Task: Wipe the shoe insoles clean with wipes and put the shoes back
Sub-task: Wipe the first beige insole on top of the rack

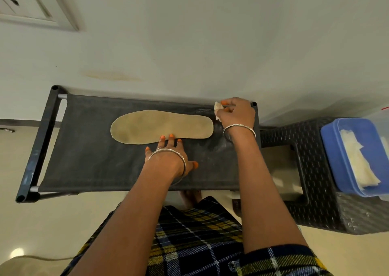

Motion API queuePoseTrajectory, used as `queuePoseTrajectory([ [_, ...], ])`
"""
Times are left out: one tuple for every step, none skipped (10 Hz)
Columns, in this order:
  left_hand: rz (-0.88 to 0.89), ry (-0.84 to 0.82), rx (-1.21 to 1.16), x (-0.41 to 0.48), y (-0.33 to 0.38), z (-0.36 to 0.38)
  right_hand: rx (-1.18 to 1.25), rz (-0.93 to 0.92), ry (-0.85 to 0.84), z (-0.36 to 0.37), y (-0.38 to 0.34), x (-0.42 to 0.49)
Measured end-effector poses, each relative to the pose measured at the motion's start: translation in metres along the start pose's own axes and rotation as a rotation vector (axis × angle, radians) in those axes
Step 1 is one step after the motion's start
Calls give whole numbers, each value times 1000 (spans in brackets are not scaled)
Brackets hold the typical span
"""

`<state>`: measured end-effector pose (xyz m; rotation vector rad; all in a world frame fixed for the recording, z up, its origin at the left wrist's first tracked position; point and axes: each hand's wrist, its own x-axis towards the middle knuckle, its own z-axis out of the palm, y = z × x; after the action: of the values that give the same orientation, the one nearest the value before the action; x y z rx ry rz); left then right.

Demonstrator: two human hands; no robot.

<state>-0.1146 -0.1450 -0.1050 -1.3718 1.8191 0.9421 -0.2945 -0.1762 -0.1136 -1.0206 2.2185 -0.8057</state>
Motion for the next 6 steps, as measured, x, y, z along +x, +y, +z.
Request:
queuePoseTrajectory([
  [-2, 2, 14, 0, -1, 1, 34, -19, -61, 0, -4, -2],
  [-5, 5, 14, 1, -1, 1, 162, 40, -147, -4, -9, -4],
  [-5, 9, 13, 2, 0, 2, 64, 6, -112, -1, -7, -3],
  [-10, 12, 10, 3, 0, 2, -182, -69, -117, 10, -6, -8],
  [-11, 6, 10, 3, 1, 1, -376, -51, -240, 19, -10, -13],
  [-6, 3, 4, 2, 0, 0, -584, 66, -500, 15, -13, -17],
])
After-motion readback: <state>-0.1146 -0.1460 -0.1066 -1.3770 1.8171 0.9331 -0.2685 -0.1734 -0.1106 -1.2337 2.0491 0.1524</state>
